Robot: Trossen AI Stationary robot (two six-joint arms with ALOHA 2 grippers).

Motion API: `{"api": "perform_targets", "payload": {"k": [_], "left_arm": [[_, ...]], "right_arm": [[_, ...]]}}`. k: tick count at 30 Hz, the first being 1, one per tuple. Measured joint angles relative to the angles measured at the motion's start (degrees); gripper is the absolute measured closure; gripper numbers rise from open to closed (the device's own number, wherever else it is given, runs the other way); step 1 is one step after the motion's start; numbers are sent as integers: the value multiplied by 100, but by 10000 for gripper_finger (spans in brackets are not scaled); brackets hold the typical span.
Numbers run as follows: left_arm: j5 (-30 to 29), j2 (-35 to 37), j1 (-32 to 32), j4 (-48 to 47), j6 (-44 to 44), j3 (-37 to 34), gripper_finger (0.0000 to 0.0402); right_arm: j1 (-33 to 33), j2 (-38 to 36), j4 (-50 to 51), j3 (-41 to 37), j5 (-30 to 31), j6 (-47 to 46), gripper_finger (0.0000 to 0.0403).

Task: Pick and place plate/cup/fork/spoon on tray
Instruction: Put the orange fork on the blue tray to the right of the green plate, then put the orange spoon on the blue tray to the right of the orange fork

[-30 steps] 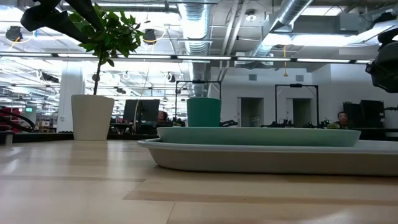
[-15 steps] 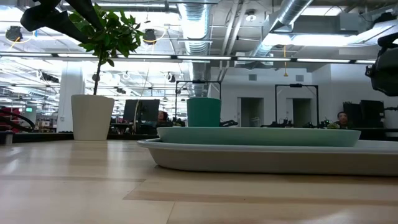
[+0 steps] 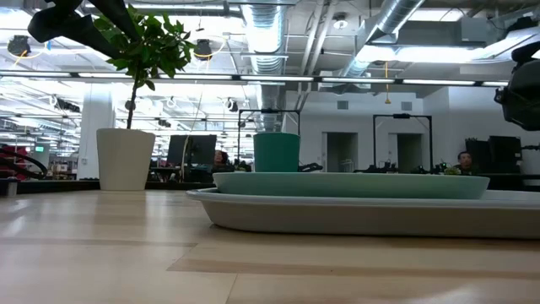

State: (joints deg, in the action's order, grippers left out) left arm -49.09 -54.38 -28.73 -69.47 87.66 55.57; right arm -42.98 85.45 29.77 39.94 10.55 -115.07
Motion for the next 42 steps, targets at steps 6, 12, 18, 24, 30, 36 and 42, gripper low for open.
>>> {"api": "perform_targets", "payload": {"k": [6,12,18,24,30,36,42], "left_arm": [[-25,1,0,-2,0,0,164],[-25,1,0,-2,-2,0,164],[-14,-1,0,-1,-2,0,164],[43,1,0,8,7,0,164],[92,1,100,343,8,0,164],[298,1,585,640,-441,0,164],[804,-10,1758,1768,-2053,0,164]], "right_arm": [[0,0,-5,0,0,2,338],[0,-12,8,14,2,2,338],[14,-225,351,368,7,287,338],[400,-741,1310,924,16,969,338],[1423,-1412,2080,1521,511,2469,338],[2866,-1605,1935,1784,778,4437,336],[3968,-1491,1362,1920,343,6044,321]]}}
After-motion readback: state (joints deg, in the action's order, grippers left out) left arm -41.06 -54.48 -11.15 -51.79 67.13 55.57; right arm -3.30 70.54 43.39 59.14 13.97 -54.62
